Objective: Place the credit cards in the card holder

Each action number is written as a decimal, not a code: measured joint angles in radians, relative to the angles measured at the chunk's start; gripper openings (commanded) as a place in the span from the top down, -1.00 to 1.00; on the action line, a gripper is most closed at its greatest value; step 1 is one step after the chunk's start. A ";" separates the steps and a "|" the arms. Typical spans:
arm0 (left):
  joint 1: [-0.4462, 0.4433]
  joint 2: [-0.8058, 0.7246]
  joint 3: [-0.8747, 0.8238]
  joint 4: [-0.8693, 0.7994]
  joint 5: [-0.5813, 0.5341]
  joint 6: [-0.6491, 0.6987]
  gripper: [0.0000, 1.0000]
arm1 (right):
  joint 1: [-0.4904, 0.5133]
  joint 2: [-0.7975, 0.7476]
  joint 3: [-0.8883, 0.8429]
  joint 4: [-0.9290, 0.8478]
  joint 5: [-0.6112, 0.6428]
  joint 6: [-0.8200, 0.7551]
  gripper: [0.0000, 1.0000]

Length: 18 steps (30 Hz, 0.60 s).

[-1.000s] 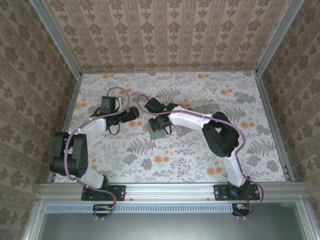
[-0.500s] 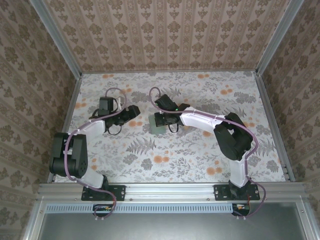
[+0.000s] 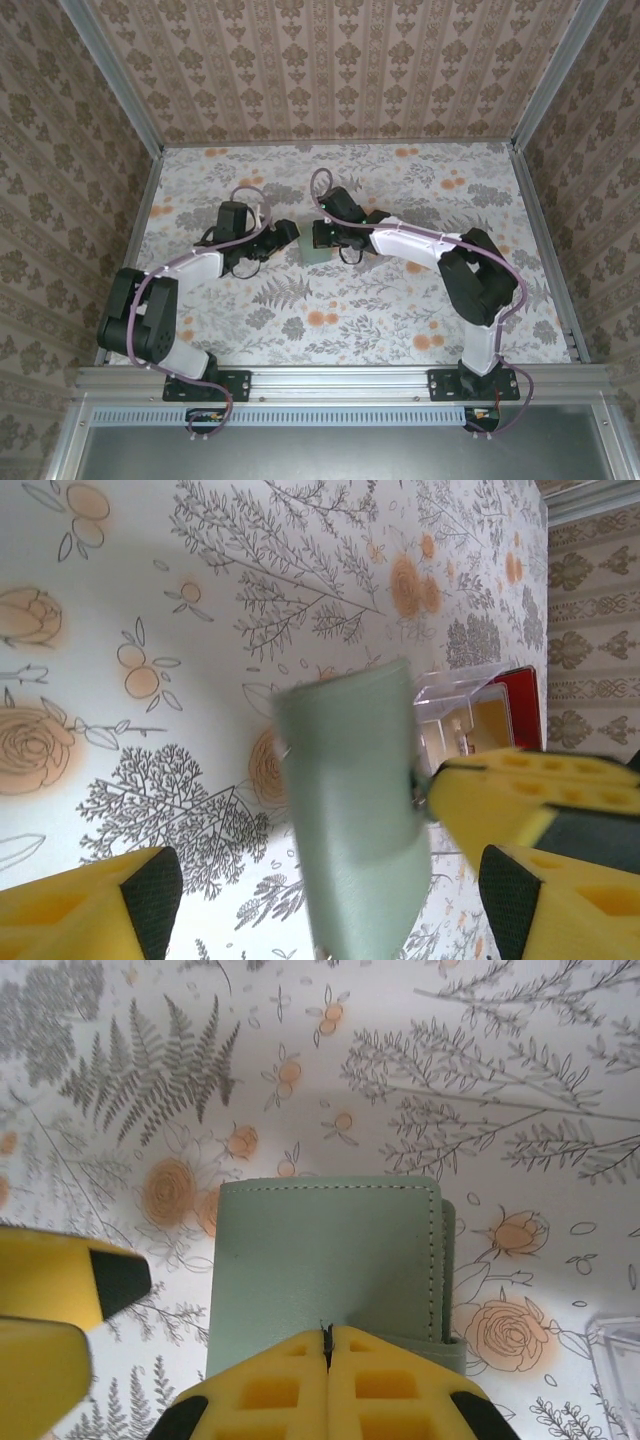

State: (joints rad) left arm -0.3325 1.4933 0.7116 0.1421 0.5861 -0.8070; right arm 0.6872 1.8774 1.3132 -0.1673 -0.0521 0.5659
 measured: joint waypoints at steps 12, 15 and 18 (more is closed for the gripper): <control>-0.059 -0.032 -0.017 0.103 -0.002 -0.108 -0.17 | -0.018 -0.052 -0.032 0.097 -0.086 0.064 1.00; -0.059 -0.027 -0.017 0.126 0.001 -0.130 0.16 | -0.024 -0.057 -0.038 0.117 -0.116 0.082 1.00; -0.059 -0.023 -0.018 0.137 0.002 -0.140 0.38 | -0.032 -0.068 -0.054 0.140 -0.142 0.101 1.00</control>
State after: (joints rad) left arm -0.3912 1.4704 0.6941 0.2787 0.5877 -0.9474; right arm 0.6552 1.8091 1.2591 -0.0277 -0.1936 0.6666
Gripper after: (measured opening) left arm 0.348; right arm 0.067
